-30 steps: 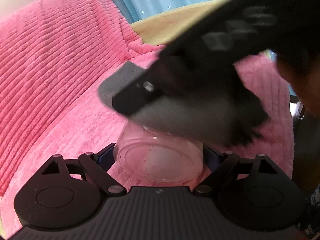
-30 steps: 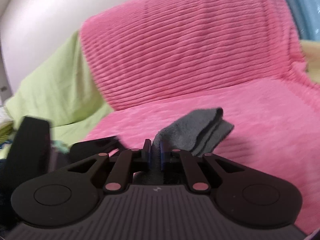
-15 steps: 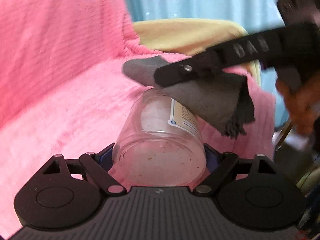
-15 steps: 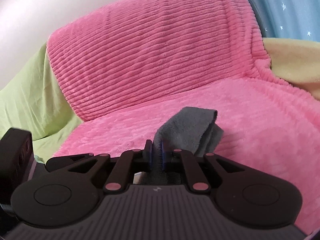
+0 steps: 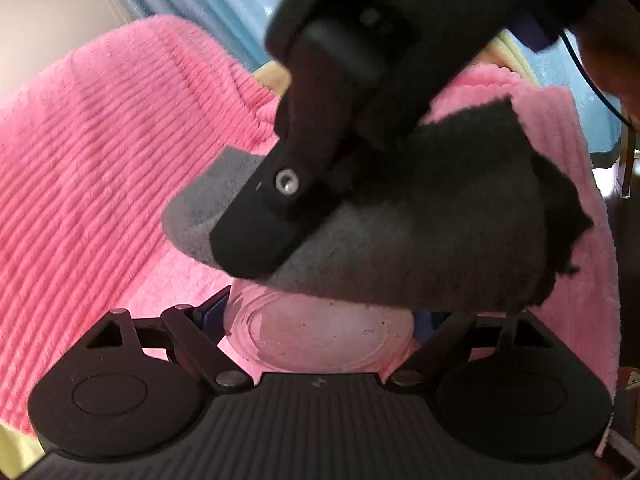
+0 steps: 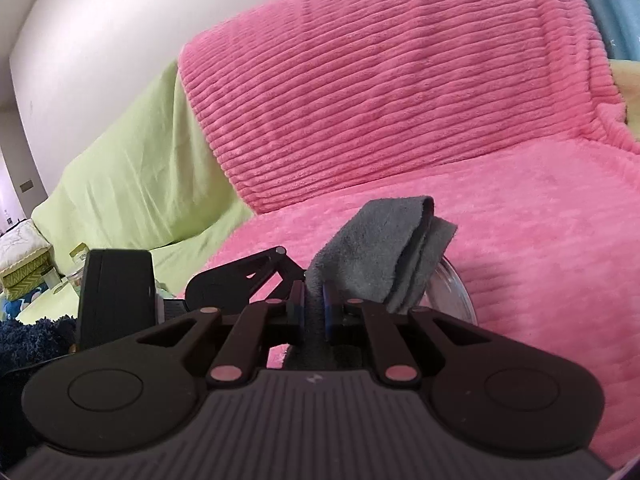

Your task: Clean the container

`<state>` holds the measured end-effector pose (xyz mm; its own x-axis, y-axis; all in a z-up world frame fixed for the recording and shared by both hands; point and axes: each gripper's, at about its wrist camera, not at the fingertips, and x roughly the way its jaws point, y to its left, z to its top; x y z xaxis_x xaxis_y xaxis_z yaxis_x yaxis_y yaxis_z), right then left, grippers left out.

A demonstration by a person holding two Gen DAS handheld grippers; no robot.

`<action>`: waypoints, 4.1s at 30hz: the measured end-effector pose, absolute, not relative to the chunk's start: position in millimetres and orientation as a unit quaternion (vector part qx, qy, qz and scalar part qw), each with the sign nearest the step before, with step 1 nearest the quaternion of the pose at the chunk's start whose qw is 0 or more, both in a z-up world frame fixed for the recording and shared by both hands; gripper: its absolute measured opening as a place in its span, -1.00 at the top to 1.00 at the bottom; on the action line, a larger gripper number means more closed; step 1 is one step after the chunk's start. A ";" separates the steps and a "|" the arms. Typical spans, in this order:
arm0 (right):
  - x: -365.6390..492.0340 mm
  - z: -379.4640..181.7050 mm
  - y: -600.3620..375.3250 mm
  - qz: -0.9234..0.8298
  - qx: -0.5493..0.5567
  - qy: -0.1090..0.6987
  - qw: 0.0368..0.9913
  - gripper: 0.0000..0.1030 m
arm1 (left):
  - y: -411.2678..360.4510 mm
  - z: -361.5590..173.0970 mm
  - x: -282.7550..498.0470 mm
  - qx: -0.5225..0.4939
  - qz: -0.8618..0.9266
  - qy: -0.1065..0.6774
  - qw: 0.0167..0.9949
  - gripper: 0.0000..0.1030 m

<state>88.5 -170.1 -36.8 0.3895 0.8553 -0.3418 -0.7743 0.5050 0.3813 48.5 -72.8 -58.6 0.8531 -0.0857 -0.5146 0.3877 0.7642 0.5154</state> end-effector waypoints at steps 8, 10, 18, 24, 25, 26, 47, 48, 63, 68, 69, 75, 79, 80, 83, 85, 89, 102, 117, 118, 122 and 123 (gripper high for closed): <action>104.4 -37.9 -160.1 0.435 0.052 0.222 0.871 0.90 | -71.4 -56.4 47.7 0.309 -0.132 0.243 0.910 -0.65; 109.9 -38.5 -161.4 0.408 0.052 0.216 0.885 0.89 | -71.3 -55.7 46.7 0.310 -0.133 0.242 0.910 -0.65; 120.2 -38.7 -172.9 0.365 0.081 0.229 0.899 0.89 | -51.9 -42.6 55.7 0.208 -0.160 0.283 0.923 -0.66; 114.0 -32.7 -184.5 0.372 0.094 0.246 0.890 0.85 | -39.5 -27.2 58.5 0.152 -0.182 0.297 0.925 -0.66; 109.9 -31.5 -186.1 0.378 0.089 0.246 0.888 0.85 | -43.3 -30.8 50.1 0.192 -0.173 0.284 0.923 -0.66; 105.1 -30.3 -187.0 0.390 0.084 0.244 0.884 0.85 | -48.9 -35.6 47.7 0.234 -0.166 0.270 0.919 -0.66; 118.0 -37.3 -159.9 0.395 0.049 0.208 0.893 0.89 | -64.7 -51.0 64.1 0.300 -0.166 0.251 0.905 -0.65; 119.8 -37.1 -162.1 0.381 0.049 0.205 0.900 0.89 | -64.9 -50.9 63.5 0.301 -0.167 0.248 0.905 -0.65; 116.5 -33.7 -187.8 0.380 0.122 0.243 0.884 0.84 | -53.6 -41.2 64.9 0.247 -0.173 0.275 0.913 -0.66; 87.8 -26.5 -175.0 0.465 0.073 0.235 0.851 0.85 | -59.7 -44.6 75.7 0.266 -0.174 0.270 0.909 -0.66; 85.0 -27.1 -170.8 0.479 0.067 0.235 0.843 0.85 | -59.3 -47.0 79.6 0.265 -0.173 0.270 0.909 -0.66; 103.3 -37.8 -169.5 0.487 0.118 0.261 0.825 0.89 | -59.7 -52.6 95.9 0.255 -0.171 0.280 0.910 -0.66; 107.4 -36.3 -163.2 0.453 0.082 0.239 0.855 0.90 | -60.9 -54.4 95.8 0.261 -0.169 0.278 0.909 -0.66; 107.7 -36.1 -162.3 0.443 0.075 0.234 0.862 0.90 | -60.5 -54.6 96.1 0.260 -0.169 0.279 0.909 -0.66; 111.6 -35.9 -159.7 0.402 0.061 0.222 0.886 0.89 | -60.4 -55.2 96.7 0.262 -0.170 0.277 0.909 -0.66; 113.9 -34.8 -160.6 0.369 0.053 0.215 0.903 0.89 | -60.9 -55.5 96.3 0.265 -0.169 0.274 0.909 -0.66; 118.3 -35.8 -165.2 0.340 0.061 0.213 0.914 0.88 | -57.9 -53.3 96.9 0.248 -0.172 0.279 0.912 -0.66; 120.6 -37.5 -187.2 0.362 0.125 0.249 0.889 0.84 | -56.2 -43.9 77.8 0.201 -0.174 0.300 0.916 -0.67; 111.0 -41.5 -173.1 0.495 0.122 0.272 0.816 0.89 | -58.6 -48.2 81.7 0.255 -0.156 0.297 0.907 -0.66; 112.7 -41.6 -172.0 0.490 0.122 0.271 0.819 0.89 | -58.8 -48.6 81.3 0.256 -0.155 0.297 0.907 -0.66; 120.7 -42.5 -168.2 0.471 0.124 0.269 0.831 0.90 | -59.3 -49.4 80.1 0.258 -0.155 0.298 0.906 -0.66; 122.4 -42.7 -166.7 0.465 0.122 0.267 0.835 0.90 | -59.2 -49.4 80.9 0.257 -0.155 0.298 0.906 -0.66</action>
<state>122.4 -166.7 -42.7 0.4244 0.8424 -0.3321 -0.7120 0.5371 0.4524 80.9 -59.2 -49.4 0.7739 -0.1274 -0.6204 0.4340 0.8201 0.3730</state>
